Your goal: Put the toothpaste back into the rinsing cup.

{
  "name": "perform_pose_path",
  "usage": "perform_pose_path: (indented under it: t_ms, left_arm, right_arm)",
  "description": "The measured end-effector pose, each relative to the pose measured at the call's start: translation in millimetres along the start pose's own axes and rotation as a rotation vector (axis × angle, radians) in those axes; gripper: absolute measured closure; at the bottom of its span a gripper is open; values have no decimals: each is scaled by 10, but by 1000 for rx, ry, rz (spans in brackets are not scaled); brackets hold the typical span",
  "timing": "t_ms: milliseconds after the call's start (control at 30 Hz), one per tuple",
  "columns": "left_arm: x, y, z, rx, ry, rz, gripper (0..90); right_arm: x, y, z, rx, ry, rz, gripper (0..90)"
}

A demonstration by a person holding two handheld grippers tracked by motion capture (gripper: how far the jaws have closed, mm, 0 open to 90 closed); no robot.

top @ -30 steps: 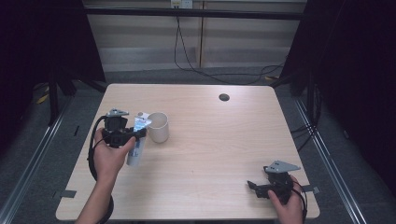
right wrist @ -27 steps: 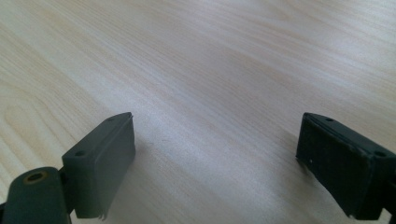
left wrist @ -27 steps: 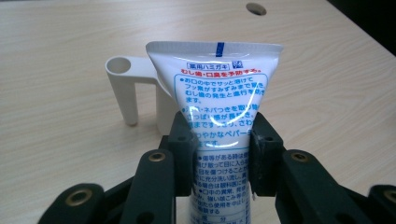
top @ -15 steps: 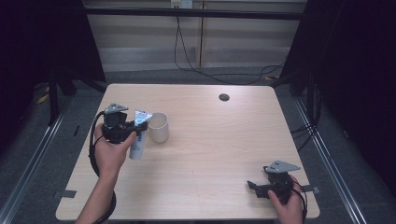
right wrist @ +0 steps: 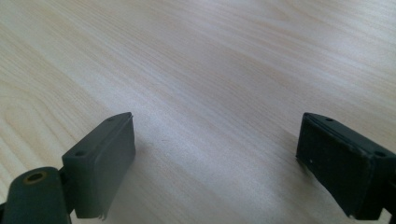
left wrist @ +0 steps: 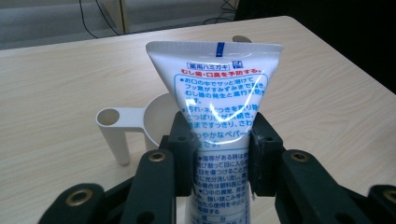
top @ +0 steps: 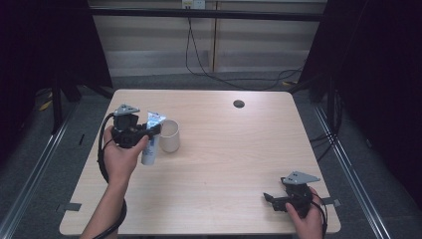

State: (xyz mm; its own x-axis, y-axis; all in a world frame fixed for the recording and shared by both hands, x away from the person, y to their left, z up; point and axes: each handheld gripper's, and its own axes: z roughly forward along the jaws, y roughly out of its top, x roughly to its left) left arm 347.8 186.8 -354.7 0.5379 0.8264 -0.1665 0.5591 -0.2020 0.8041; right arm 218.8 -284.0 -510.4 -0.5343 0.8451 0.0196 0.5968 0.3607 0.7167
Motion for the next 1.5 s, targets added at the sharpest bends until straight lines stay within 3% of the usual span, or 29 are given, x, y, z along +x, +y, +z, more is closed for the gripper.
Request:
perform_pose_path:
  t_ms: [700,1500]
  left_arm:
    - [-9,190,50,9,-10,5,678]
    - [3,321,185,-75,3,-4,676]
  right_arm:
    - [0,0,0,0,0,0,111]
    - [0,0,0,0,0,0,111]
